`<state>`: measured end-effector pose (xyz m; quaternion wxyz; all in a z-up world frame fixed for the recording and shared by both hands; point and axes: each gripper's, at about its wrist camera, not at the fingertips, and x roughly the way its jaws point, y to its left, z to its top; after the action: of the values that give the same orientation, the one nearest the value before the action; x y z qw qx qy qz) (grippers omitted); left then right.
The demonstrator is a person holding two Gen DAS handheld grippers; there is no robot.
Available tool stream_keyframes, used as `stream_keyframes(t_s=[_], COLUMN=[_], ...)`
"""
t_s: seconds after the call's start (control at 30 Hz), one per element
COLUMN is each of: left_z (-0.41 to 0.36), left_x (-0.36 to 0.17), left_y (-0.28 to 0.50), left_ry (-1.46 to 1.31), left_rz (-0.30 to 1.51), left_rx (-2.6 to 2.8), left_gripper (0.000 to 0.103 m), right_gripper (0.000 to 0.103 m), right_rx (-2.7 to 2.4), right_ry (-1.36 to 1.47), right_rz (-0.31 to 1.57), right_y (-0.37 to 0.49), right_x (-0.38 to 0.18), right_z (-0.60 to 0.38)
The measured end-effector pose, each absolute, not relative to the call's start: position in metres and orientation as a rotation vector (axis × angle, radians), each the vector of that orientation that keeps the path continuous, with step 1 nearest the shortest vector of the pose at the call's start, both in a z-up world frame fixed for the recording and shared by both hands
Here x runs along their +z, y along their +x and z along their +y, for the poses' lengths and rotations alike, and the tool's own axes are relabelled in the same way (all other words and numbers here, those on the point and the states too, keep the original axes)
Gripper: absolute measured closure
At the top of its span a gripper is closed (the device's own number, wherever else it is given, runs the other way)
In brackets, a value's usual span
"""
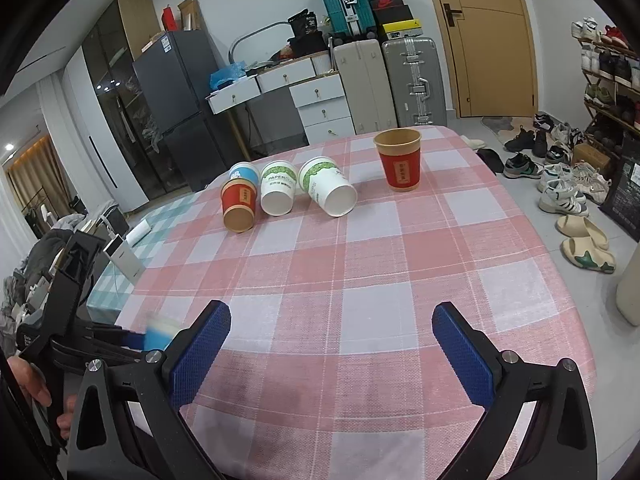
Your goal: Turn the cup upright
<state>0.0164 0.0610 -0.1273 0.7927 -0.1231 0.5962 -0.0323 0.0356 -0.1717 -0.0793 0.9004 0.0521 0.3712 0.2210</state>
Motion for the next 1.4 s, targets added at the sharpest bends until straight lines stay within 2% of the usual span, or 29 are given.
stream_keyframes(t_s=[0.03,0.1,0.23,0.37,0.5,0.6,0.73,0.87,1.13,1.4], left_z=[0.062,0.066,0.075,0.081,0.073,0.067,0.060,0.062,0.064,0.064], left_x=[-0.126,-0.122,-0.107,-0.069,-0.025,-0.007,0.007,0.013,0.012,0.012], left_y=[0.017,0.017,0.012,-0.007,-0.033,-0.046,-0.065,-0.076,-0.098,-0.103], left_ry=[-0.273,-0.298,-0.319,-0.282,-0.141,-0.102,-0.068,-0.101,-0.126,-0.138], left_rz=[1.281,1.268,1.216,1.039,0.797,0.693,0.596,0.585,0.593,0.575], left_rx=[-0.071,-0.069,-0.047,-0.004,0.121,0.174,0.237,0.238,0.244,0.239], left_gripper=[0.029,0.025,0.025,0.025,0.016,0.001,0.000,0.000,0.000,0.000], right_gripper=[0.000,0.000,0.000,0.000,0.000,0.000,0.000,0.000,0.000,0.000], right_rx=[0.462,0.472,0.489,0.510,0.538,0.560,0.598,0.634,0.630,0.630], right_ry=[0.103,0.100,0.095,0.098,0.087,0.081,0.071,0.064,0.063,0.069], right_rz=[0.770,0.769,0.771,0.753,0.743,0.733,0.652,0.602,0.665,0.609], right_y=[0.036,0.035,0.033,0.029,0.024,0.017,-0.001,-0.013,-0.017,-0.025], right_x=[-0.080,-0.080,-0.080,-0.074,-0.066,-0.057,-0.033,-0.017,-0.019,-0.001], right_z=[-0.169,-0.166,-0.160,-0.155,-0.146,-0.139,-0.132,-0.125,-0.123,-0.129])
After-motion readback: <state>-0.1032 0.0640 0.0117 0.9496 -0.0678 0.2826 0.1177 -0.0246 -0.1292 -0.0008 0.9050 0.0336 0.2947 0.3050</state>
